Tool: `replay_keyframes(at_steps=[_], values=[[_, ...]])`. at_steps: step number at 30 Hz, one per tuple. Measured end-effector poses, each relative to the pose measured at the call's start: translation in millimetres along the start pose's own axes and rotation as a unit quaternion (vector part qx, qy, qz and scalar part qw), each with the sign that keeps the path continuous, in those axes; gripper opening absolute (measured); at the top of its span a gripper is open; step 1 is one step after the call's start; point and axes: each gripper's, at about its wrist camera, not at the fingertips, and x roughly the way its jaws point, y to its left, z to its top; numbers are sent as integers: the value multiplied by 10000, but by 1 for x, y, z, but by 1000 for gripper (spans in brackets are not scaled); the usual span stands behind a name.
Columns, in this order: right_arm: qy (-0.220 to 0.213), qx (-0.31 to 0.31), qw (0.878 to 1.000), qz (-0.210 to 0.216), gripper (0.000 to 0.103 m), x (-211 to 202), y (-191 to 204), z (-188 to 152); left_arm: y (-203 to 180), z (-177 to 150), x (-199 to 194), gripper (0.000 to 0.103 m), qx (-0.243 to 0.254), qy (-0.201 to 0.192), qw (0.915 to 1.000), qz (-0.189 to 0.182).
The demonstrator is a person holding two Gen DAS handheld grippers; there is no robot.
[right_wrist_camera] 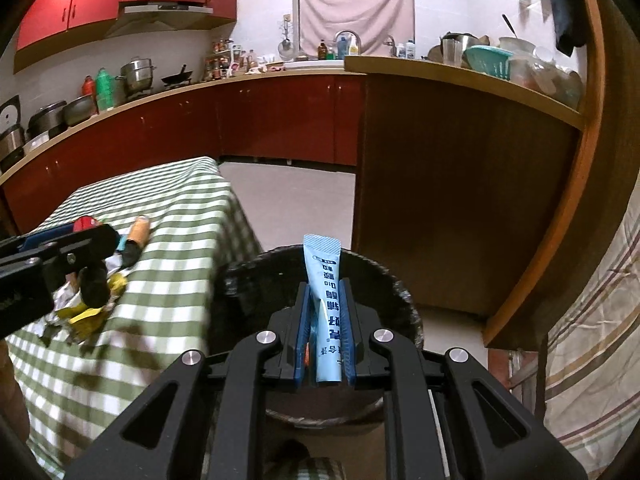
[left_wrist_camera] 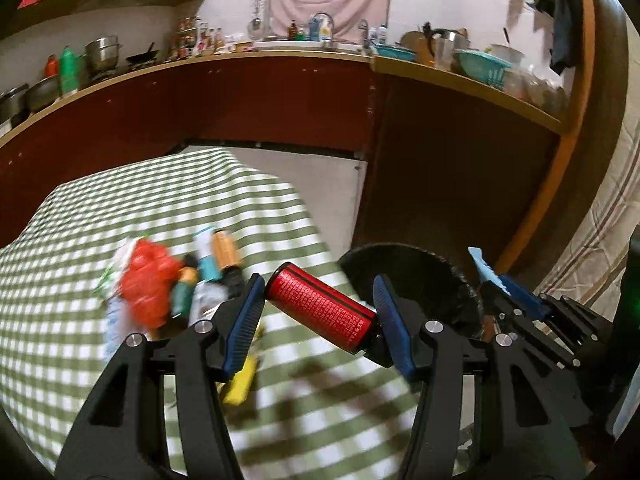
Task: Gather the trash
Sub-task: 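Carry the blue tube and red cylinder to the bin and release both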
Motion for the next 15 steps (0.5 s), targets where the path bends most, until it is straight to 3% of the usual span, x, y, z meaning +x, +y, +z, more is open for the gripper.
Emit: replay_keyframes(at_steps=[15], values=[[222, 224, 9995, 20, 15, 49, -30, 1, -50, 11, 83, 55, 364, 415, 9985, -33]])
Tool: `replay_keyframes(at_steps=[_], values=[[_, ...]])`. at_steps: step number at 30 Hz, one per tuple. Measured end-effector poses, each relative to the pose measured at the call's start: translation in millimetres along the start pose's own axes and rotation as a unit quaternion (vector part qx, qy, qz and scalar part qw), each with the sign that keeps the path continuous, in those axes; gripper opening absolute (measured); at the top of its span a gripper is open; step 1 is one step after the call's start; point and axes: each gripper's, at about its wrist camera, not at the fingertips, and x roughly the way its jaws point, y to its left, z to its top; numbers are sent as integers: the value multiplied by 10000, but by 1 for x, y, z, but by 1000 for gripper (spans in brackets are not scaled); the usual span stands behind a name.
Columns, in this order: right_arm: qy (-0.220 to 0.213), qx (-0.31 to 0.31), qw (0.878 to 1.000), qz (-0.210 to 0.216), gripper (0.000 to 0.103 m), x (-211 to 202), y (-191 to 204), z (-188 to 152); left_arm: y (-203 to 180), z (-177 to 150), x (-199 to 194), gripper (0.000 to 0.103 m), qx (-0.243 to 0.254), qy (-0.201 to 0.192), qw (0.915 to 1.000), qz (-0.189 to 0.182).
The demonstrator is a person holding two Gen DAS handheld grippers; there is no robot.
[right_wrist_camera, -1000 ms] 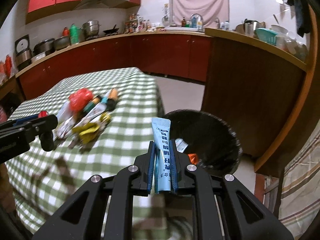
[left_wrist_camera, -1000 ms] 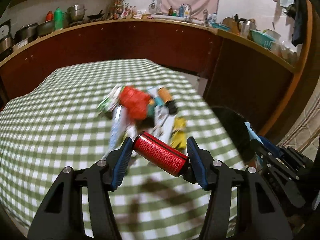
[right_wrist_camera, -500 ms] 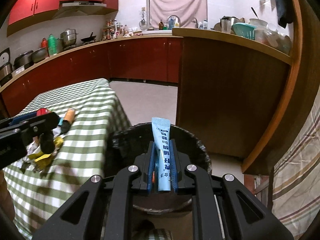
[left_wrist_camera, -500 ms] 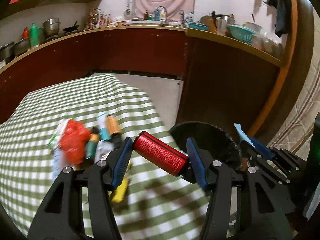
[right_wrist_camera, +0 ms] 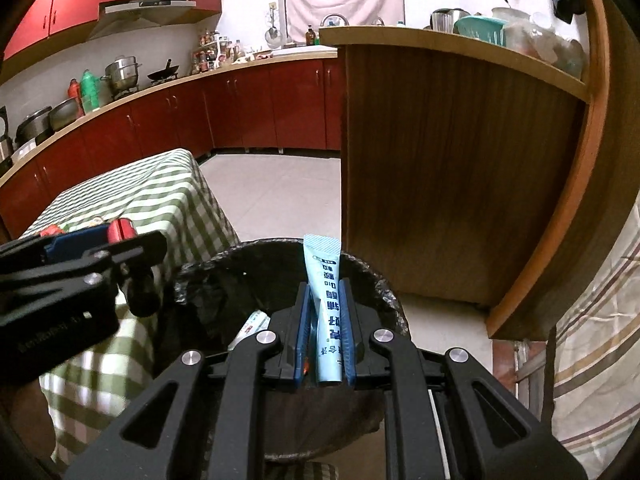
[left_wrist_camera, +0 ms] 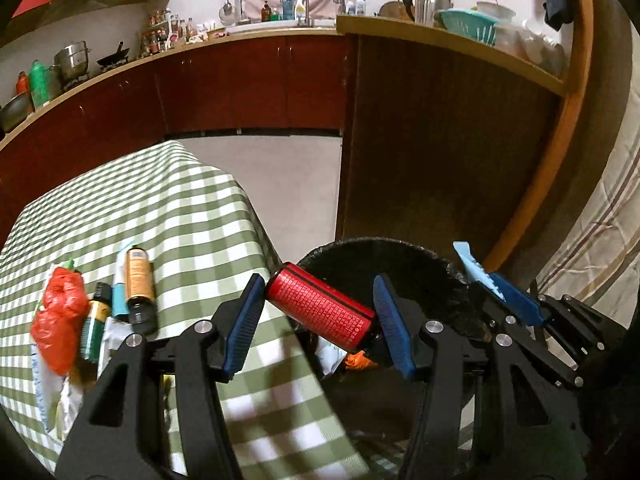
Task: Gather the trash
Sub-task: 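Carry the blue tube and red cylinder to the bin and release both, then move both grippers back over the trash on the table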
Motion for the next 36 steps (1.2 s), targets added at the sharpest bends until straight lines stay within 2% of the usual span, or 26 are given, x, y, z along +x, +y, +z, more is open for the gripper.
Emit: replay_keyframes(at_steps=[3, 5, 9, 14, 22, 27, 36], values=[[36, 70, 10000, 59, 23, 8, -5, 2, -3, 1, 9, 55, -45, 77, 10000, -11], [25, 109, 9999, 46, 36, 10, -8, 2, -5, 1, 13, 56, -41, 119, 9999, -18], [16, 125, 9999, 26, 36, 12, -11, 0, -7, 2, 15, 61, -64, 170, 9998, 25], [8, 167, 9999, 5, 37, 9, -13, 0, -3, 3, 11, 61, -132, 150, 9998, 44], [-29, 108, 9999, 46, 37, -6, 0, 3, 20, -1, -18, 64, -266, 41, 9995, 164], [-38, -25, 9998, 171, 37, -19, 21, 1, 48, -12, -43, 65, -438, -14, 9985, 329], [-20, -315, 9981, 524, 37, -36, 76, -4, 115, -41, -88, 65, -803, -81, 9930, 865]])
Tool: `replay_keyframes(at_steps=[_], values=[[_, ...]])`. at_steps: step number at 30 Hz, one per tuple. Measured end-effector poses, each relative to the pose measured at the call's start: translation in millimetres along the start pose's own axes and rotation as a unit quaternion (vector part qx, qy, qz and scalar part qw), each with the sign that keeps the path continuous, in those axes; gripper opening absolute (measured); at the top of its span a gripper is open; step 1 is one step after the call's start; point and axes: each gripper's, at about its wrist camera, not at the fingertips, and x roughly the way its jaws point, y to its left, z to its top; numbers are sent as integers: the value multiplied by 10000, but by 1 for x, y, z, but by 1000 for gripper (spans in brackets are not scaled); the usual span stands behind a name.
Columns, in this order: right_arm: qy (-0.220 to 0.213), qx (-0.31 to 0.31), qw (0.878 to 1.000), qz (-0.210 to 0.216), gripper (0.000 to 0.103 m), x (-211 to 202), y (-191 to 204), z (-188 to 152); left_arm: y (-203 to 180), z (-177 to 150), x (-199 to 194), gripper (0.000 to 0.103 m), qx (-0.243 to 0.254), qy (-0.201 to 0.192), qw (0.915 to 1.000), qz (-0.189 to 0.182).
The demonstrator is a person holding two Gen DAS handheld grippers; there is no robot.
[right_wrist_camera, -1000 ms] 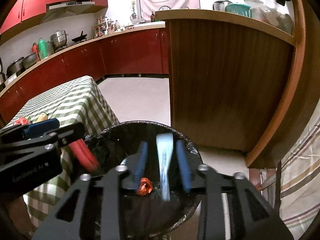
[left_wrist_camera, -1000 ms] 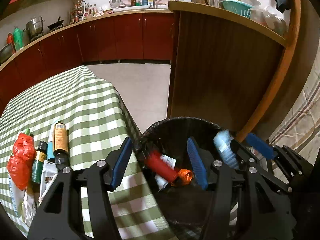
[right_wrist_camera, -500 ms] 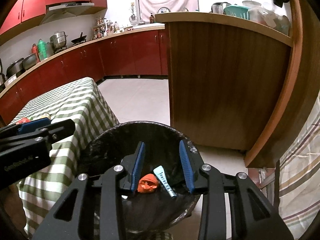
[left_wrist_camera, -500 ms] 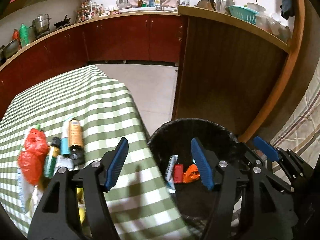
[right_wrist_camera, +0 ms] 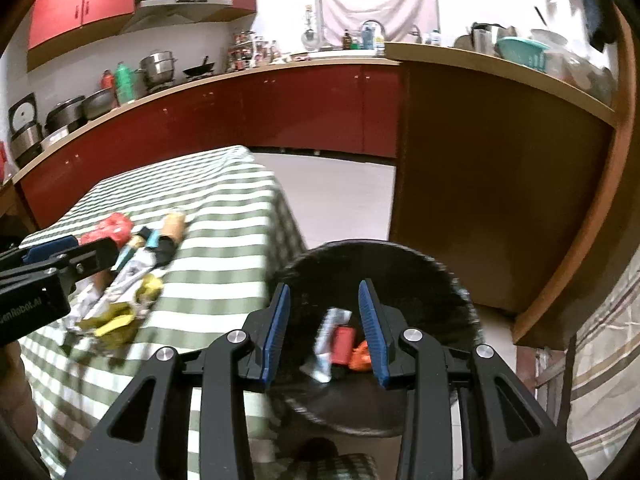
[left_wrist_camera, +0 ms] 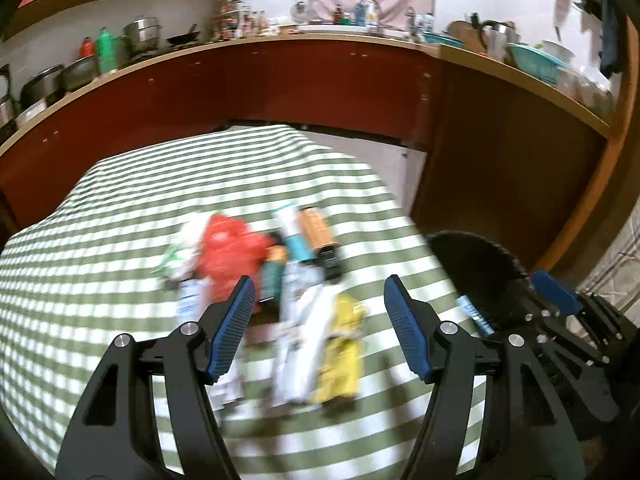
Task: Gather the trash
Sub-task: 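Move both grippers back over the trash on the table, then grasp the yellow wrapper with the right gripper while the left gripper grasps the white tube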
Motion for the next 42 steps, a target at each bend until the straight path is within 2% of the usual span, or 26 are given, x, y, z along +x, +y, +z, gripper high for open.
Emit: replay_keyframes(at_steps=[11, 20, 30, 42], values=[[160, -313, 9985, 423, 37, 0, 70, -4, 82, -28, -19, 65, -488, 97, 9975, 510], [291, -449, 9961, 698, 37, 6, 109, -5, 125, -44, -24, 65, -735, 187, 9946, 712], [432, -656, 9944, 707, 37, 9, 132, -8, 141, -46, -19, 65, -900, 237, 9935, 658], [683, -584, 9944, 558, 37, 13, 129, -17, 149, -52, -18, 66, -993, 265, 9929, 600]])
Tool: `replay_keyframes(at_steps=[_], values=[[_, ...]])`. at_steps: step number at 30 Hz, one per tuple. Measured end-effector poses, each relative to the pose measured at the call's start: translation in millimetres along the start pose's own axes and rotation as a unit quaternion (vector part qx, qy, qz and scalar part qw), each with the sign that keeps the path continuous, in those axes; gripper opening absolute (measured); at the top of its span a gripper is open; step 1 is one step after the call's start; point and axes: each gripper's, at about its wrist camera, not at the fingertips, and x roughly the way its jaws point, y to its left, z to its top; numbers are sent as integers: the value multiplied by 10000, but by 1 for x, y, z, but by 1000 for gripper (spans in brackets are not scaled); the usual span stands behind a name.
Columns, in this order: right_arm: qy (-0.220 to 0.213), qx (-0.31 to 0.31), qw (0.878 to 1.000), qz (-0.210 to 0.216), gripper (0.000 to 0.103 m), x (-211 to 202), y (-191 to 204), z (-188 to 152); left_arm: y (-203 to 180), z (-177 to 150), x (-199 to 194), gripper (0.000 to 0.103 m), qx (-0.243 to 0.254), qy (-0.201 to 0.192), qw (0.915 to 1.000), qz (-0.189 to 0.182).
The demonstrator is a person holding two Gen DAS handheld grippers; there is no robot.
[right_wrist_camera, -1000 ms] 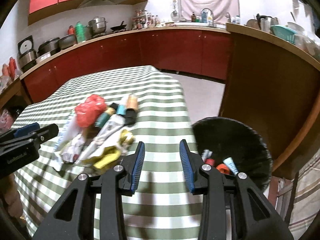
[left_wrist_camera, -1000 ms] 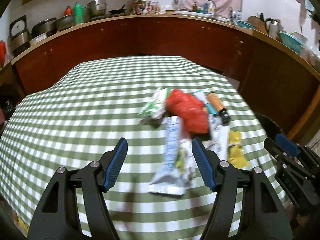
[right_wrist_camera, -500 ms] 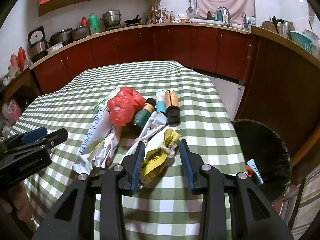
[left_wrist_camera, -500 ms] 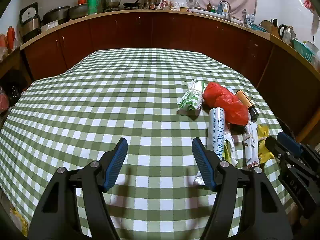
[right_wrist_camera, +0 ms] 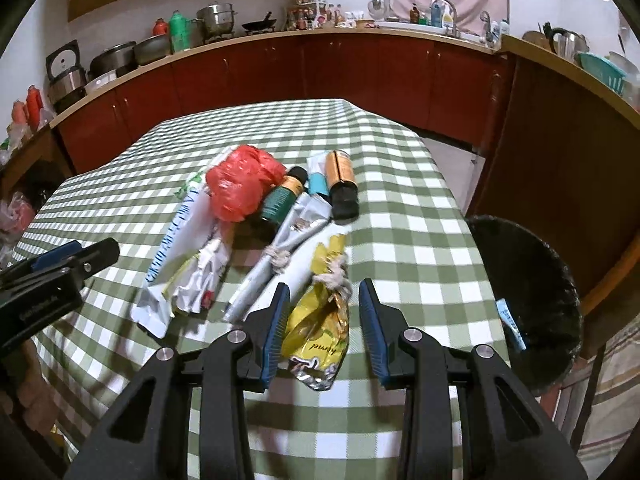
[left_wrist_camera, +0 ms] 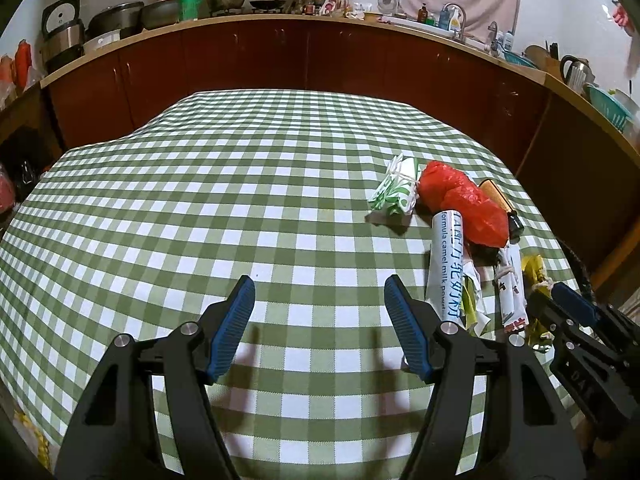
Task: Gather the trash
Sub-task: 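Grasp the yellow wrapper with the right gripper while the left gripper grasps the white tube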
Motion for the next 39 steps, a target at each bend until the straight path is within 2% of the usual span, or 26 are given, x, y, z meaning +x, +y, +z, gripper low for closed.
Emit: replay_keyframes(at_steps=[6, 10, 17, 24, 34, 39], values=[[44, 3, 10000, -57, 36, -2, -4, -4, -2, -1, -1, 66, 22, 5, 10000, -65], [48, -71, 10000, -48, 28, -3, -2, -6, -5, -2, -3, 66, 47, 3, 9999, -96], [14, -139, 9999, -46, 22, -6, -4, -8, -10, -6, -4, 67, 91, 39, 9999, -103], [-74, -84, 9999, -23, 22, -12, -13, -8, -25, -3, -4, 67, 186, 37, 9996, -201], [-232, 2, 9995, -215, 22, -20, -36, -9, -56, 2, 7, 67, 437, 68, 9983, -368], [-239, 97, 9994, -244, 22, -20, -47, -8, -62, 3, 21, 51, 478, 253, 9971, -526]])
